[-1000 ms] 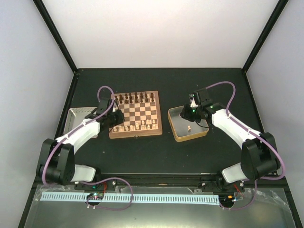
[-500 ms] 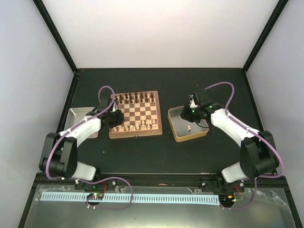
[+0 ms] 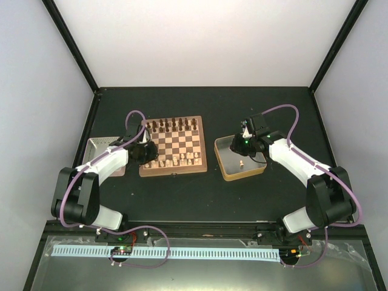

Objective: Set up the chess pieces on the board
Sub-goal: Place the chess piece on the chessboard.

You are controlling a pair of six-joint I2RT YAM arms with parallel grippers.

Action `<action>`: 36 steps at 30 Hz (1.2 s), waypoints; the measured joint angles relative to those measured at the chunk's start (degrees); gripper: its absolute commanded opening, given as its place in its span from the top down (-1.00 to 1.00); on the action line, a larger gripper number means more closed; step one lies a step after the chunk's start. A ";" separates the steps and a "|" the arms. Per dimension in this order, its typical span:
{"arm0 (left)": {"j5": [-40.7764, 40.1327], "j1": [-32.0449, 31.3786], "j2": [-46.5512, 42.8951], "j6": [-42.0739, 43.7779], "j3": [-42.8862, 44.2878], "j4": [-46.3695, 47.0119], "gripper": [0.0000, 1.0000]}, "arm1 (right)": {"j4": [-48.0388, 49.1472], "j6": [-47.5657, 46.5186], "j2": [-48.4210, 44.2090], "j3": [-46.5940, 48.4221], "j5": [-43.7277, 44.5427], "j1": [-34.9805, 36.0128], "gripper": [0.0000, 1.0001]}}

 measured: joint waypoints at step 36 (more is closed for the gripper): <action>-6.99 0.22 -25.33 2.14 3.06 -7.10 0.06 | -5.18 -8.41 16.44 31.54 15.28 23.10 0.97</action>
